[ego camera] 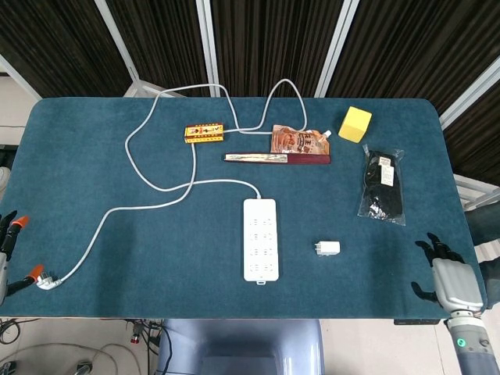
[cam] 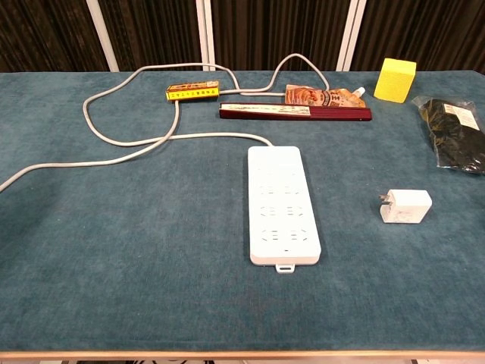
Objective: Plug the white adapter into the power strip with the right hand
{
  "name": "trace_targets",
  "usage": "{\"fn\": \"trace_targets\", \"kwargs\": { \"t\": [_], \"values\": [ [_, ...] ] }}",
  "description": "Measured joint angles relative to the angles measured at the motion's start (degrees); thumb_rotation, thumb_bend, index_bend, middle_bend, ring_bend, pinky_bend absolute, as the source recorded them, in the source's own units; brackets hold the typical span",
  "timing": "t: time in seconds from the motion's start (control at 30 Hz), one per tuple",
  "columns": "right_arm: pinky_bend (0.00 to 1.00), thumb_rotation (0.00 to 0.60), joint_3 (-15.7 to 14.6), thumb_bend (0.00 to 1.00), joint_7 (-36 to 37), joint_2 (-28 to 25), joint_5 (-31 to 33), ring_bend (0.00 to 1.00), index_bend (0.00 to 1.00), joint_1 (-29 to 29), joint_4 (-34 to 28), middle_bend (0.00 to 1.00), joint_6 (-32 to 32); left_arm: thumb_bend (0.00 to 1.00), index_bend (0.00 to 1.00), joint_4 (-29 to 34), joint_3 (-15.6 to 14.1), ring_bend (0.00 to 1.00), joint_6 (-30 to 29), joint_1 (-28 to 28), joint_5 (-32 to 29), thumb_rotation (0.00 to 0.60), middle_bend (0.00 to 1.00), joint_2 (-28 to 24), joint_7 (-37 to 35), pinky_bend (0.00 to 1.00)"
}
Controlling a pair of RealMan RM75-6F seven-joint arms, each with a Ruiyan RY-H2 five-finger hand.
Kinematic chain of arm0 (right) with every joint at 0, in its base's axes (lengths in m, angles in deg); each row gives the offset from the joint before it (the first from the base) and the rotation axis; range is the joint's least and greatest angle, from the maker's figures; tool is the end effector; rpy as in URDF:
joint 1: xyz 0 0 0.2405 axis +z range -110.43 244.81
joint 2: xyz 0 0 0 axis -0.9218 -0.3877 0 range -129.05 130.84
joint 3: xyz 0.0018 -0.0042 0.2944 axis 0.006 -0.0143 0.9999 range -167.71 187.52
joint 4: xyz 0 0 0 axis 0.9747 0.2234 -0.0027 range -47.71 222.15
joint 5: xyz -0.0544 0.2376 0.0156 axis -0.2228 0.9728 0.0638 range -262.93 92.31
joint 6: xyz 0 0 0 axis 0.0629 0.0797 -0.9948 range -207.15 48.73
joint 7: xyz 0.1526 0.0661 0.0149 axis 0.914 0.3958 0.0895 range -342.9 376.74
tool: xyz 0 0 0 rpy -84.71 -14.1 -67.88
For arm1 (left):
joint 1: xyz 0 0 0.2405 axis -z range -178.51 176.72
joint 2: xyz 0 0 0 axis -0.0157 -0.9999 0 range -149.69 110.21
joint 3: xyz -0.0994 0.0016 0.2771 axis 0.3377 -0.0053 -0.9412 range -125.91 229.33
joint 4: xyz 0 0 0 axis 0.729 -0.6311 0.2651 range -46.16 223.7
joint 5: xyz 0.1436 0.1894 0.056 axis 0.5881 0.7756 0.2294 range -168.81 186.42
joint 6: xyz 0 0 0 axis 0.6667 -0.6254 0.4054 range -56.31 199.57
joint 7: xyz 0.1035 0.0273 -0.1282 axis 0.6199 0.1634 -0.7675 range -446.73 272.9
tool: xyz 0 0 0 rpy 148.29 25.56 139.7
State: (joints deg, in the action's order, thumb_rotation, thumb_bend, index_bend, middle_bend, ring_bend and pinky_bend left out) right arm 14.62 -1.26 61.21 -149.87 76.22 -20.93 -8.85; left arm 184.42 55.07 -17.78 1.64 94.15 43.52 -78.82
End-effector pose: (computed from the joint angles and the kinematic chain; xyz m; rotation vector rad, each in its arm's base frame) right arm -0.3450 -0.2236 0.1166 1.3770 -1.1516 0.5833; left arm -0.3511 0.1964 0.1575 -1.3391 -0.7982 -0.8445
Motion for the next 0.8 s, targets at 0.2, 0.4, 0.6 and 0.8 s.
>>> {"fn": "trace_targets", "kwargs": {
  "t": [0.2, 0.4, 0.6, 0.8],
  "values": [
    [0.21, 0.6, -0.1, 0.35, -8.4, 1.6, 4.9, 0.13, 0.19, 3.7, -2.2, 0.08, -3.4, 0.18, 0.13, 0.1, 0.0, 0.0, 0.2, 0.1, -0.2, 0.6, 0.05, 0.1, 0.5, 0.01],
    [0.21, 0.6, -0.7, 0.35, -14.3, 6.1, 7.5, 0.13, 0.19, 6.7, -2.6, 0.08, -3.8, 0.18, 0.13, 0.1, 0.0, 0.0, 0.3, 0.1, -0.1, 0.6, 0.05, 0.2, 0.7, 0.01],
    [0.21, 0.6, -0.8, 0.35, -16.8, 9.0, 9.8, 0.13, 0.19, 8.9, -2.7, 0.08, -3.9, 0.18, 0.13, 0.1, -0.1, 0.0, 0.7, 0.3, -0.2, 0.6, 0.05, 0.3, 1.1, 0.01],
    [0.21, 0.6, -0.4, 0.35, -18.0, 11.4, 11.9, 0.13, 0.19, 10.8, -2.4, 0.08, -4.0, 0.18, 0.13, 0.1, 0.0, 0.0, 0.7, 0.3, -0.4, 0.6, 0.05, 0.4, 1.2, 0.01]
  ]
}}
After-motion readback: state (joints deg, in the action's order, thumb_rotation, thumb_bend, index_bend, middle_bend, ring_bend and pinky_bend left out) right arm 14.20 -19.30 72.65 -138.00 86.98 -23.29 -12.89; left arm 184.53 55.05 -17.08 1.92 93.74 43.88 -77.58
